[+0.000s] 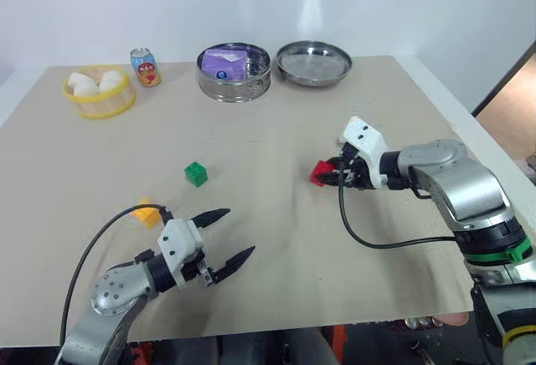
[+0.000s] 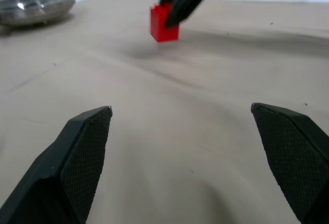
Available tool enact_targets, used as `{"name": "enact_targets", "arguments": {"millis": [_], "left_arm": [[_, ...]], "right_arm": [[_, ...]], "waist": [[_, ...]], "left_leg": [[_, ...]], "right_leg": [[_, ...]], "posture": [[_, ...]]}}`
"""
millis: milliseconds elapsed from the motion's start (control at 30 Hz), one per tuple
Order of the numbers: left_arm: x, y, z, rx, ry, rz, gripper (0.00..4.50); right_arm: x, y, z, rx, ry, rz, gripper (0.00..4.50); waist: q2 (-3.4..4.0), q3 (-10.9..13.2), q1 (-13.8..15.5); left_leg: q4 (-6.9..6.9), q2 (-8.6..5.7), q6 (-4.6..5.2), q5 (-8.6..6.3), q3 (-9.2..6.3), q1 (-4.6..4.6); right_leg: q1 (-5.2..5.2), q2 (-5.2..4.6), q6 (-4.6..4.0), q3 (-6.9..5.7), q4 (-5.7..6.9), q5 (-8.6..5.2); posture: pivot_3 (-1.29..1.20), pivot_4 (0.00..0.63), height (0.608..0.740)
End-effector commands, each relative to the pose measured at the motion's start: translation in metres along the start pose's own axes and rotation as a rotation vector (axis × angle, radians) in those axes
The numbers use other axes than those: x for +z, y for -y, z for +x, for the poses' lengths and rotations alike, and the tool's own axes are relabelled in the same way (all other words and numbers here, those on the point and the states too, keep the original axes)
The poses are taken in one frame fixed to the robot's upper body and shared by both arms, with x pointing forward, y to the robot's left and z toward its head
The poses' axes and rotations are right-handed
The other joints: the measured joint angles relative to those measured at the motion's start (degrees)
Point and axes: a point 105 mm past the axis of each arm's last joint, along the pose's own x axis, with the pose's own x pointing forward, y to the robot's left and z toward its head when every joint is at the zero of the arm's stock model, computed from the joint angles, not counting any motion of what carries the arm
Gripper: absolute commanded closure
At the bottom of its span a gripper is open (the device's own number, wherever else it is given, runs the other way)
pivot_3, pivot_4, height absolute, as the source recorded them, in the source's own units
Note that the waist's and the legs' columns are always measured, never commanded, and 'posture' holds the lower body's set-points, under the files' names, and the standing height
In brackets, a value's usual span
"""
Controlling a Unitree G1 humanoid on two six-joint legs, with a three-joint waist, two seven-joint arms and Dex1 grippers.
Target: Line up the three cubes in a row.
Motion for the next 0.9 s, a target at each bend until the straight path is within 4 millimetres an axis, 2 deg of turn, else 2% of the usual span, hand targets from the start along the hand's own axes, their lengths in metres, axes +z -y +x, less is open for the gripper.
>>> {"name": "enact_targets", "arguments": {"millis": [33, 133, 533, 900], "left_arm": [[0.009, 0.014, -0.015, -0.116, 0.005, -0.04, 0.0], [0.012, 0.013, -0.016, -0.134, 0.007, -0.044, 0.0], [0.011, 0.015, -0.021, -0.152, -0.018, -0.035, 0.0], [0.01, 0.014, -0.02, -0.134, -0.024, -0.017, 0.0]], "right_arm": [[0.019, -0.054, 0.008, 0.365, 0.023, -0.271, 3.23], [0.021, -0.053, 0.016, 0.396, 0.009, -0.329, 3.23], [0.025, -0.075, 0.033, 0.592, -0.013, -0.446, 3.23], [0.019, -0.075, 0.043, 0.644, -0.062, -0.479, 3.23]], "waist": [[0.0, 0.0, 0.0], [0.01, 0.0, 0.0], [0.01, 0.0, 0.1], [0.01, 0.0, 0.1]], "left_leg": [[0.0, 0.03, 0.0, 0.0, -0.01, -0.01], [0.02, 0.03, 0.0, 0.0, 0.01, 0.0], [0.01, 0.11, 0.0, 0.0, 0.03, 0.0], [0.01, 0.12, 0.0, 0.0, 0.03, 0.0]], "right_leg": [[-0.02, 0.03, -0.02, -0.01, 0.01, -0.01], [-0.03, 0.02, -0.04, -0.02, 0.02, -0.02], [-0.08, 0.1, -0.13, -0.02, 0.02, 0.03], [-0.09, 0.1, -0.16, -0.02, 0.03, 0.05]], "posture": [[0.0, 0.15, 0.74], [0.0, 0.15, 0.74], [0.0, 0.15, 0.74], [0.0, 0.15, 0.74]]}}
